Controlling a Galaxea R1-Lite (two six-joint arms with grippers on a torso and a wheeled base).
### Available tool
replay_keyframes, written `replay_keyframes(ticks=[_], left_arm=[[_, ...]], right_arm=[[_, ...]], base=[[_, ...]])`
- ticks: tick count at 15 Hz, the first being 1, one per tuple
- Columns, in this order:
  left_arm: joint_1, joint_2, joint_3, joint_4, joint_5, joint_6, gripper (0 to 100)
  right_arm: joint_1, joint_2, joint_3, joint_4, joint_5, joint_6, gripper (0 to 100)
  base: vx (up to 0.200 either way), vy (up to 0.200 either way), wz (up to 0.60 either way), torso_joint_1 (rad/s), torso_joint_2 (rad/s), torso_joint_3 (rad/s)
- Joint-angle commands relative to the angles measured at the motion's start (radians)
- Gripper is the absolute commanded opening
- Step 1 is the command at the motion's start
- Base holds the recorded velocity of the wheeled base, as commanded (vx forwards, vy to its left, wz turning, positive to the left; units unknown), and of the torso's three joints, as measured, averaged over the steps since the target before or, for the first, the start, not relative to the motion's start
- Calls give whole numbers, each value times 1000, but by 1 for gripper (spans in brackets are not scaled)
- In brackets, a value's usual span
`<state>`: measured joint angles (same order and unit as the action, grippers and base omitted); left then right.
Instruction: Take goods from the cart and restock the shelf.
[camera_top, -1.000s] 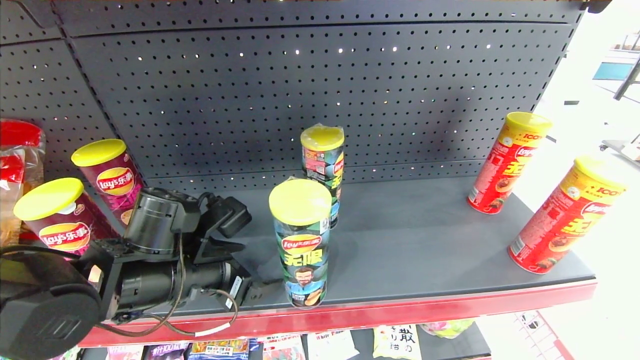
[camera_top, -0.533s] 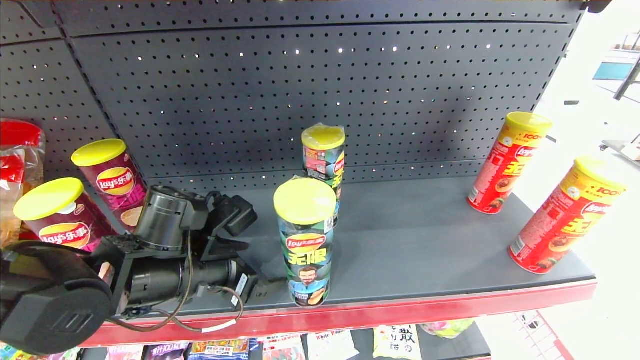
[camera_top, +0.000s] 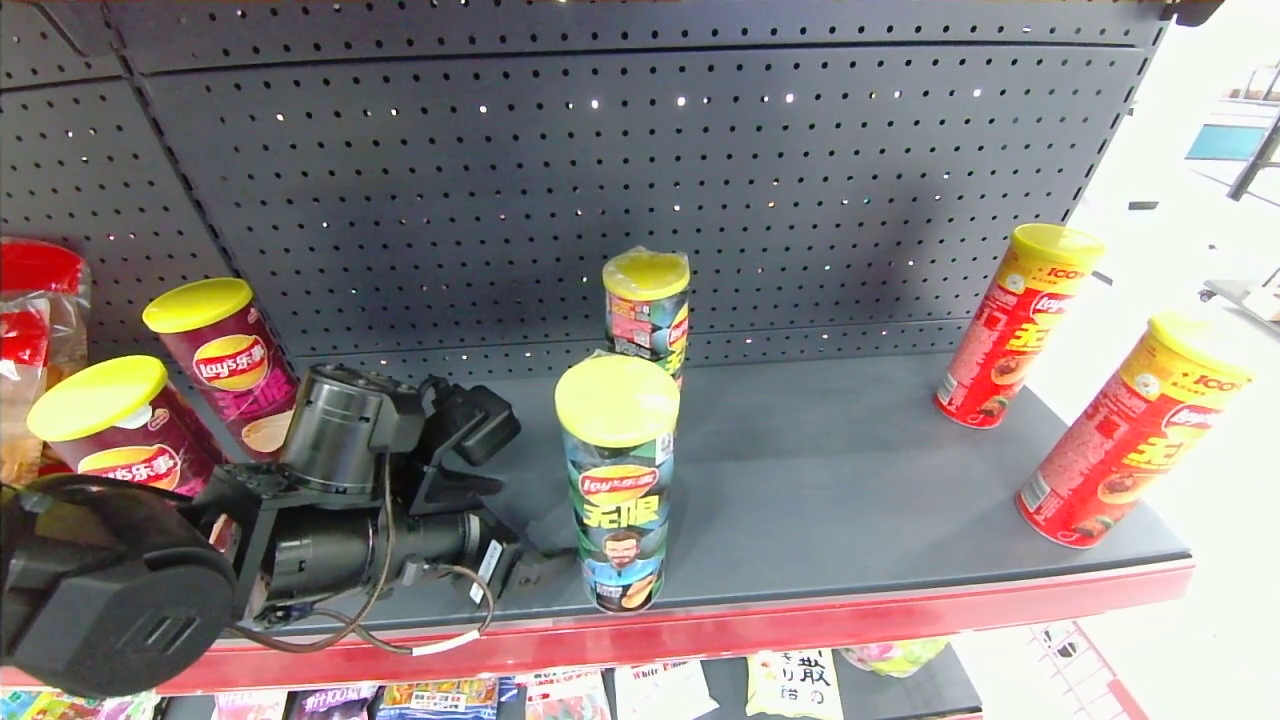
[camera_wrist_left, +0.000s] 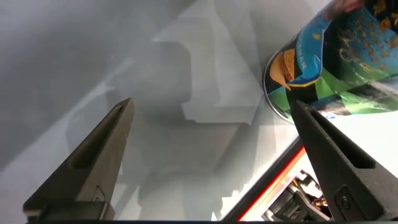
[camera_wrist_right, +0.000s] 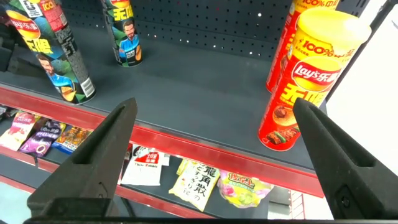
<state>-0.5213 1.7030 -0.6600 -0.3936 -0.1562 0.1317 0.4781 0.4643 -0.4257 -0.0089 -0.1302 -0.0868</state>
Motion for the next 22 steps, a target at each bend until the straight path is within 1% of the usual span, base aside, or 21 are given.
replay_keyframes(ticks=[1,5,11,16,20,22], left_arm=[[-11,9,-7,-1,1,-1,100],[-19,20,-24,-1,7,-1,100],[-17,27,-29,-1,7,-1,100],[-17,46,-52,-1,7,-3,100],[-17,38,-47,-1,9,-4,100],[-17,23,-26,-1,9,-6,100]], right_arm=[[1,2,-1,0,0,-1,100],[1,1,10,-2,0,-1,100],[-3,1,7,-2,0,-1,100],[-7,-1,7,-2,0,-1,100],[-7,-1,5,-2,0,1,100],[-7,-1,5,-2,0,-1,100]], base=[[0,0,0,0,0,0],[0,0,0,0,0,0],[0,0,0,0,0,0],[0,0,0,0,0,0],[0,0,0,0,0,0],[0,0,0,0,0,0]])
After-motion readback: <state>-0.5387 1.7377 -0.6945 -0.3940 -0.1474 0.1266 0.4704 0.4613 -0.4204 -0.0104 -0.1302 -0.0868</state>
